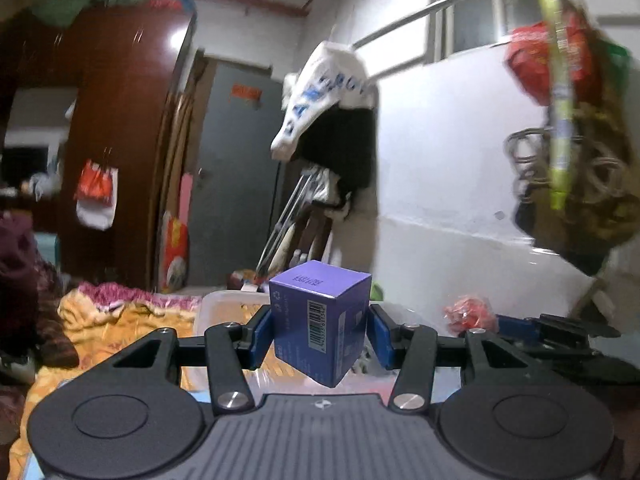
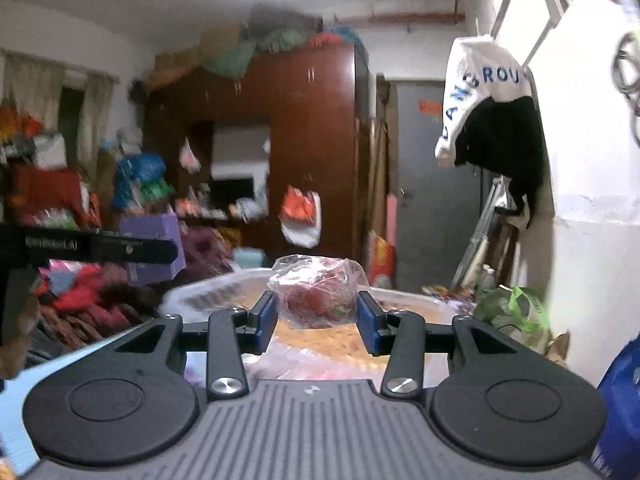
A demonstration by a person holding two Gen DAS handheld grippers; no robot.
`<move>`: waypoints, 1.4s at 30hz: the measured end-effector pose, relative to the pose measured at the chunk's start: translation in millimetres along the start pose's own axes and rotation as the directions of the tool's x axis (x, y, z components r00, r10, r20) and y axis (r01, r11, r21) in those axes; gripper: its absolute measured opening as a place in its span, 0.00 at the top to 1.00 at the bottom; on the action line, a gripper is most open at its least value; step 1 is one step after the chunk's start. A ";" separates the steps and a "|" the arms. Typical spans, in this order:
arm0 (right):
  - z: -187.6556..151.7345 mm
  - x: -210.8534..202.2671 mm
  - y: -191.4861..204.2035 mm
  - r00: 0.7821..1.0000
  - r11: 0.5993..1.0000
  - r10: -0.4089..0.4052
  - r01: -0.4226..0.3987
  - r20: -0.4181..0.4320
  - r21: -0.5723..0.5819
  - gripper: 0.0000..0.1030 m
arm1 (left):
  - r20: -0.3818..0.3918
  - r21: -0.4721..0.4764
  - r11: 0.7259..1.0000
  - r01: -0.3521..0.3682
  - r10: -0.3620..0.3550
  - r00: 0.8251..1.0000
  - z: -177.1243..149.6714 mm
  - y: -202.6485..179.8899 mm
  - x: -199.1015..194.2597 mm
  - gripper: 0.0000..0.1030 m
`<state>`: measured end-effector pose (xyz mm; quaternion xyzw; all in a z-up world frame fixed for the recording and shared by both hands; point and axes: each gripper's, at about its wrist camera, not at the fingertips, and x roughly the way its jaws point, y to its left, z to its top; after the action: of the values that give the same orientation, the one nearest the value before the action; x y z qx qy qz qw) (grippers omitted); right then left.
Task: Organize objects
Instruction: 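Carry the purple box and red-filled bag over the basket and open both grippers, then grasp the clear wrapped bag with the left gripper while the right grasps the pink-red box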
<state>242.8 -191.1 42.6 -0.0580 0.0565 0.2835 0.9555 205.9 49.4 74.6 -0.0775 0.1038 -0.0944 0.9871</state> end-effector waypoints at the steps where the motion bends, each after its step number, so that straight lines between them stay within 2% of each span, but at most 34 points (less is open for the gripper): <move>1: 3.2 14.9 -2.3 1.000 1.000 -0.011 0.011 -0.019 -0.001 0.55 | -0.015 -0.008 1.000 -0.011 0.011 1.000 2.3 0.8 13.1 0.44; 2: 4.3 28.5 -3.3 0.999 1.000 -0.012 0.012 -0.045 -0.013 0.53 | -0.025 -0.014 1.000 -0.027 0.027 0.999 3.4 1.0 24.8 0.40; 3: 3.3 36.0 -4.0 0.998 1.000 -0.020 0.019 -0.064 -0.024 0.46 | -0.041 -0.006 0.999 -0.045 0.045 0.998 4.4 0.1 36.4 0.25; 4: 2.1 42.3 -2.7 0.996 0.999 -0.039 0.037 -0.074 -0.036 0.37 | -0.055 0.003 0.998 -0.066 0.066 0.996 4.6 -1.3 43.1 0.20; 5: 0.0 42.7 -0.7 0.994 0.997 -0.064 0.061 -0.083 -0.048 0.13 | -0.073 0.017 0.997 -0.082 0.083 0.994 3.2 -2.9 47.7 0.20; 6: -2.1 39.3 1.6 0.993 0.995 -0.084 0.080 -0.080 -0.056 0.03 | -0.084 0.028 0.997 -0.079 0.081 0.993 1.1 -3.0 45.6 0.20; 9: -13.9 2.6 2.9 0.998 0.998 -0.058 0.057 -0.037 -0.014 0.00 | -0.070 0.028 0.999 -0.025 0.027 0.997 -15.7 -1.4 7.7 0.20; 11: -29.8 -29.0 -0.6 0.999 0.998 -0.027 0.028 -0.020 0.050 0.00 | -0.100 0.027 0.999 -0.023 0.026 0.995 -35.0 2.0 -22.6 0.19; 13: -53.6 -52.5 -0.9 0.999 0.997 -0.034 0.035 -0.027 0.074 0.00 | -0.124 0.042 0.998 -0.051 0.056 0.991 -65.7 5.7 -55.0 0.19; 16: -81.4 -60.6 0.4 0.993 0.995 -0.064 0.070 -0.101 0.066 0.00 | -0.136 0.043 0.991 -0.129 0.134 0.982 -103.4 13.8 -84.5 0.19; 19: -85.3 -54.5 -2.7 0.993 0.993 -0.032 0.045 -0.118 0.108 0.00 | -0.185 0.016 0.989 -0.146 0.147 0.972 -130.3 25.7 -91.2 0.19; 25: -88.1 -27.0 1.4 0.977 0.995 -0.010 0.030 -0.213 0.091 0.04 | -0.232 0.038 0.989 -0.144 0.149 0.961 -145.1 27.3 -82.2 0.19; 27: -92.5 -24.9 2.5 0.969 0.993 0.020 0.010 -0.246 0.117 0.10 | -0.251 0.060 0.986 -0.154 0.164 0.954 -149.7 24.0 -79.2 0.19; 29: -95.3 -26.6 3.5 0.968 0.994 0.017 0.011 -0.252 0.109 0.12 | -0.243 0.087 0.980 -0.180 0.196 0.950 -153.8 20.1 -81.4 0.19; 30: -96.1 -28.2 3.7 0.968 0.994 0.009 0.018 -0.251 0.105 0.17 | -0.244 0.090 0.978 -0.186 0.203 0.948 -153.3 19.1 -80.5 0.19; 31: -97.1 -28.6 4.0 0.967 0.995 0.003 0.024 -0.253 0.101 0.21 | -0.246 0.092 0.978 -0.189 0.206 0.947 -152.9 18.3 -78.9 0.22; 32: -98.2 -27.9 3.8 0.966 0.994 -0.002 0.029 -0.258 0.101 0.30 | -0.241 0.100 0.976 -0.193 0.212 0.947 -153.5 18.2 -78.6 0.29; 33: -98.5 -28.9 3.5 0.966 0.994 -0.005 0.033 -0.260 0.102 0.36 | -0.233 0.127 0.970 -0.206 0.231 0.945 -154.5 16.2 -78.2 0.42; 35: -98.6 -30.4 2.5 0.969 0.993 -0.008 0.036 -0.246 0.109 0.38 | -0.221 0.148 0.965 -0.216 0.246 0.944 -155.6 13.7 -79.7 0.44; 39: -98.3 -38.2 0.6 0.981 0.991 -0.025 0.050 -0.193 0.126 0.40 | -0.197 0.097 0.977 -0.192 0.208 0.958 -156.7 20.0 -83.9 0.45; 42: -98.6 -47.1 -0.8 0.989 0.989 -0.037 0.057 -0.140 0.139 0.40 | -0.155 0.088 0.976 -0.201 0.213 0.965 -159.6 20.2 -88.4 0.45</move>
<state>196.6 -231.1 -48.0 -0.0103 0.1409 0.2514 0.9575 89.4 65.7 -66.3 -0.0231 0.1883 -0.0005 0.9818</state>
